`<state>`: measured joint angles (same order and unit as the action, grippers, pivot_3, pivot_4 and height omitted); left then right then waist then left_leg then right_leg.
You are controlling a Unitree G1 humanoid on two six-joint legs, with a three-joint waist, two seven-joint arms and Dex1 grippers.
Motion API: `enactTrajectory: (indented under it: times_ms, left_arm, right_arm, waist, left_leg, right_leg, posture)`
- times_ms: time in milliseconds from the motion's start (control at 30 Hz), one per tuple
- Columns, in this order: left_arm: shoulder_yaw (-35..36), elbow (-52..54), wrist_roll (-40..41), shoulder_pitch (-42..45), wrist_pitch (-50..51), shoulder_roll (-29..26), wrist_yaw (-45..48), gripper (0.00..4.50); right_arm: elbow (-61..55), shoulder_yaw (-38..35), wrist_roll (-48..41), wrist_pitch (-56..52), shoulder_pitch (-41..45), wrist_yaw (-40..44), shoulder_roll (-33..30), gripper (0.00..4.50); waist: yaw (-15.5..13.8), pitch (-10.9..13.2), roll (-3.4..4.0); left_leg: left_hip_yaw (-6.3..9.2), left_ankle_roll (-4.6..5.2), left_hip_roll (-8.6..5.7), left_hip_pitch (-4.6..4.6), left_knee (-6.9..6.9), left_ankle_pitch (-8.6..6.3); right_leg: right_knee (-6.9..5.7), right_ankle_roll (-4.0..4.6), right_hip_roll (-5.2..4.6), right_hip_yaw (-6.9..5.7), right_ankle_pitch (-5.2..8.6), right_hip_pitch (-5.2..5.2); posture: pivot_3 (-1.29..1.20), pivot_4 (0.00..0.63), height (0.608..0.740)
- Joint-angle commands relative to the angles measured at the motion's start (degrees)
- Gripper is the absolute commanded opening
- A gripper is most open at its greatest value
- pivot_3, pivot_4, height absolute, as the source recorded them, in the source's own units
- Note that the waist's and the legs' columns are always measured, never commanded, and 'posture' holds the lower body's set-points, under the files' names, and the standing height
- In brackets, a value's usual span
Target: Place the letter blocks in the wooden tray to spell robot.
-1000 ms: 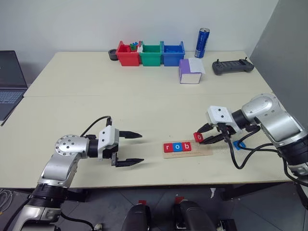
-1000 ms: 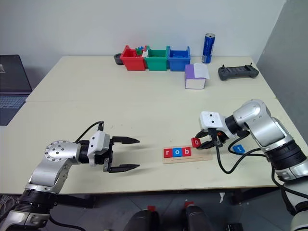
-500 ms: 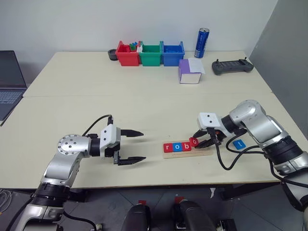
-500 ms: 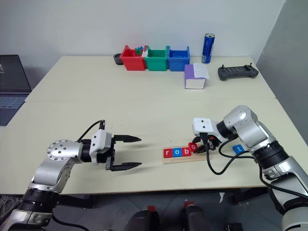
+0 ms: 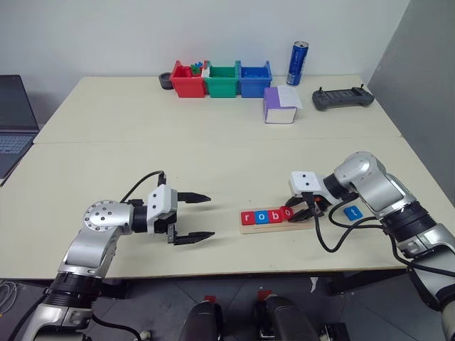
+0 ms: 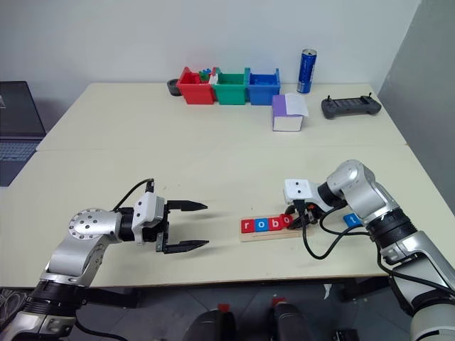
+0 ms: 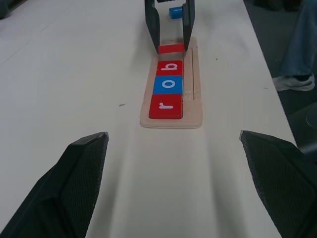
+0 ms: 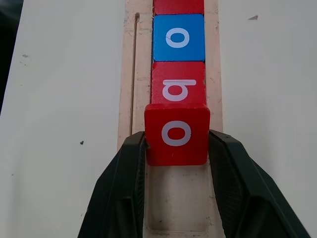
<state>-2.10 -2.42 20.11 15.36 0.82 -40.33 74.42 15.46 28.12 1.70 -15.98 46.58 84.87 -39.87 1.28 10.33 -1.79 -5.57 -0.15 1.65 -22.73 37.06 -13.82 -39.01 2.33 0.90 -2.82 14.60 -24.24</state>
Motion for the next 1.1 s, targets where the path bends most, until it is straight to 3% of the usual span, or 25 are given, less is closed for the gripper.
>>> enactTrajectory:
  times_ms: [33, 567, 867, 1100]
  left_arm:
    - [1.06, 1.75, 0.5, 0.1, -0.8, -0.63, -0.07, 4.5]
    - [0.95, 1.77, 0.19, -0.07, -0.97, -0.5, -0.49, 4.5]
    - [1.11, 1.68, 0.16, -0.03, -0.96, -0.64, -0.6, 4.5]
    - [1.34, 2.01, 0.38, -0.29, -0.84, -0.82, -0.54, 4.5]
  right_arm:
    - [-0.66, -0.81, 0.49, 0.77, 1.03, 1.06, -0.36, 1.45]
    - [-0.04, -1.04, 2.1, 0.69, 1.24, 0.7, 0.32, 1.45]
    - [-0.61, -1.83, 1.14, -0.2, 2.08, 1.69, -0.08, 4.46]
    - [-4.18, -6.1, -3.62, -2.51, 3.45, 5.07, -3.18, 4.46]
  waist:
    - [0.01, 0.0, 0.0]
    - [0.09, 0.0, 0.0]
    - [0.09, 0.0, 0.0]
    - [0.07, 0.0, 0.0]
  left_leg:
    - [0.0, 0.0, 0.0, 0.0, 0.0, 0.0]
    - [0.0, 0.0, 0.0, 0.0, 0.0, 0.0]
    - [0.0, 0.0, 0.0, 0.0, 0.0, 0.0]
    - [0.01, 0.0, 0.0, -0.01, 0.0, 0.0]
  right_leg:
    - [0.0, 0.0, 0.0, 0.0, 0.0, 0.0]
    - [0.0, 0.0, 0.0, 0.0, 0.0, 0.0]
    - [0.0, 0.0, 0.0, 0.0, 0.0, 0.0]
    - [0.0, 0.0, 0.0, 0.0, 0.0, 0.0]
  posture:
    - [0.0, 0.15, 0.74]
    - [0.0, 0.15, 0.74]
    - [0.0, 0.15, 0.74]
    - [0.0, 0.15, 0.74]
